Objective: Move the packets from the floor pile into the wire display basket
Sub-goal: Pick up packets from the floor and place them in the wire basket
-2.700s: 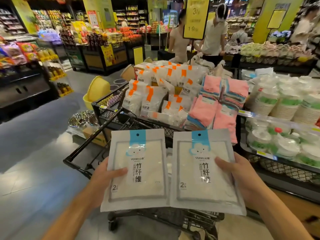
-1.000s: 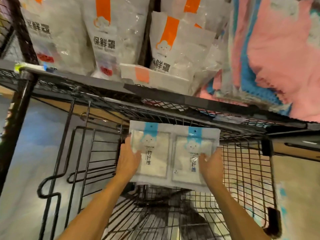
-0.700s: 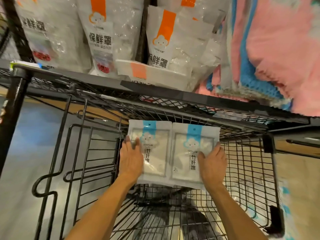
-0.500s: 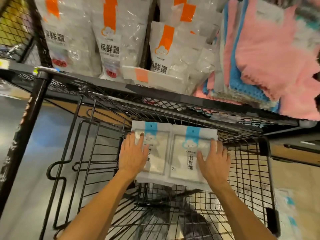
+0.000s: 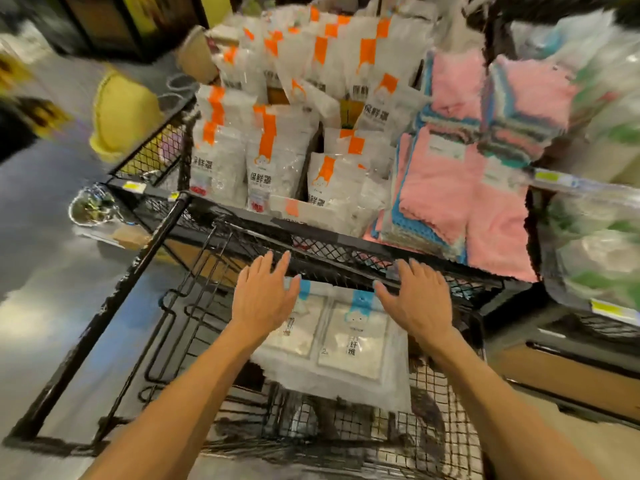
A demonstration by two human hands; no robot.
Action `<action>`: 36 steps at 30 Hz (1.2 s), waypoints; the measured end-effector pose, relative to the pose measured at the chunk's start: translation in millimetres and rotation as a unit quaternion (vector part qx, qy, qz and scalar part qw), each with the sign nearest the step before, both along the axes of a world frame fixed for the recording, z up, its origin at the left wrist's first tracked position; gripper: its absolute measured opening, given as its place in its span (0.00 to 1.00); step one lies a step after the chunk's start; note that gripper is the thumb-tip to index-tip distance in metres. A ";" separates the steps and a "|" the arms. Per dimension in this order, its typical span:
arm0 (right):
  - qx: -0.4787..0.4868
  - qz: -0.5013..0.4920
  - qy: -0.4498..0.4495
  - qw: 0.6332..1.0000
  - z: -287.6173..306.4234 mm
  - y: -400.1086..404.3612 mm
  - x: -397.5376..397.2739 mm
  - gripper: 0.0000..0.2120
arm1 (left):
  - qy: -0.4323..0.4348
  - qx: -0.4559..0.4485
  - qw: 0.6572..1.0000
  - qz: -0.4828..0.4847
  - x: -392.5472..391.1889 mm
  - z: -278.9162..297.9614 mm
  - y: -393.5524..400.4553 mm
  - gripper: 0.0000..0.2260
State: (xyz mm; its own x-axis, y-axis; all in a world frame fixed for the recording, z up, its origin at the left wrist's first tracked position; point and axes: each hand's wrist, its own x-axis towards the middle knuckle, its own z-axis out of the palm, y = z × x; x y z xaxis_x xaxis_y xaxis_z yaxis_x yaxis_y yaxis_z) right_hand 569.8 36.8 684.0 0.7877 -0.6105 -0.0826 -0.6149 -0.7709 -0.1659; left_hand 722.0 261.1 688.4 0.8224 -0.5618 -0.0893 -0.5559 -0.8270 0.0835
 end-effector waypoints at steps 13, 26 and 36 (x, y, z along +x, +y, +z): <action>-0.067 0.007 -0.105 0.992 185.6 -11.1 -66.2 0.36 | -0.084 -0.104 0.989 -0.066 -53.8 171.8 -41.5 0.29; -0.056 -0.265 -0.107 0.957 206.0 90.5 -269.1 0.38 | -0.002 -0.142 0.933 -0.331 -177.3 185.1 -48.8 0.28; -0.036 -0.485 -0.101 0.868 188.4 182.6 -475.7 0.37 | 0.057 -0.142 0.839 -0.522 -346.7 165.6 -74.0 0.30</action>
